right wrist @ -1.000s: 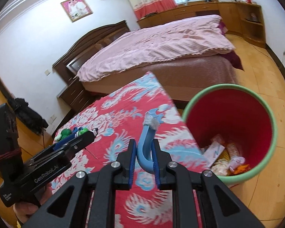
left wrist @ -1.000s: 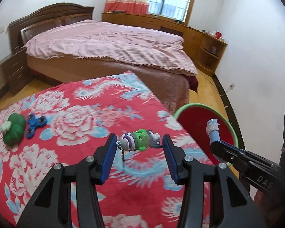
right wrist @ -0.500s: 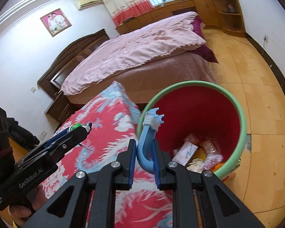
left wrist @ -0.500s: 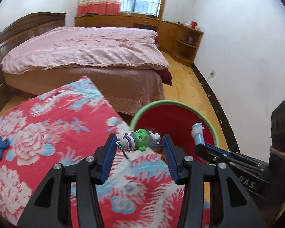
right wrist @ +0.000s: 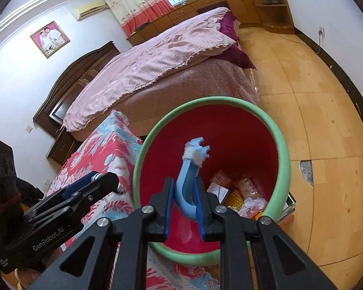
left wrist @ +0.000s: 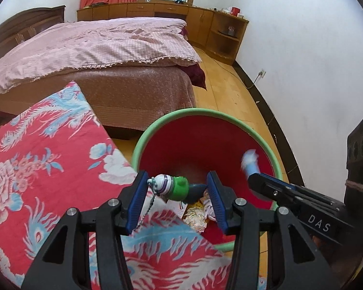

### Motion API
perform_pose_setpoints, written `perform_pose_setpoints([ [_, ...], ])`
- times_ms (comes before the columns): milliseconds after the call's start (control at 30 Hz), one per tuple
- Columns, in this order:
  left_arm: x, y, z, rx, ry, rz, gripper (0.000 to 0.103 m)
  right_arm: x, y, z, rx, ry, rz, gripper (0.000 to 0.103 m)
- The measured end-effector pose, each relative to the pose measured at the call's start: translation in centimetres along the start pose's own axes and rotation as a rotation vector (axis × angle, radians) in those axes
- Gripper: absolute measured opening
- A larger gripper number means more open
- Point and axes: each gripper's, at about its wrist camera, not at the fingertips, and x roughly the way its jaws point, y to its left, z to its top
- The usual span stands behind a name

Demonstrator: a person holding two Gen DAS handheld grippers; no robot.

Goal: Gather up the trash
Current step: 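Open both tools to drop the keychain and blue toy into the bucket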

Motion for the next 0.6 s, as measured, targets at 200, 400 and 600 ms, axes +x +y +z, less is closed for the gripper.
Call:
perform_pose_setpoints([
  [200, -0.1, -0.1, 0.1, -0.014, -0.002, 0.012, 0.055, -0.2, -0.7, -0.2, 0.032, -0.002, -0.006, 0.034],
  [400, -2.0, 0.3, 0.3, -0.031, -0.029, 0.024, 0.06, -1.5, -0.3, -0.1, 0.026, -0.023, 0.001, 0.041],
  [600, -5.1, 1.4, -0.6, -0.07, -0.057, 0.071, 0.061, -3.2, 1.9, -0.8, -0.021, -0.045, 0.017, 0.05],
])
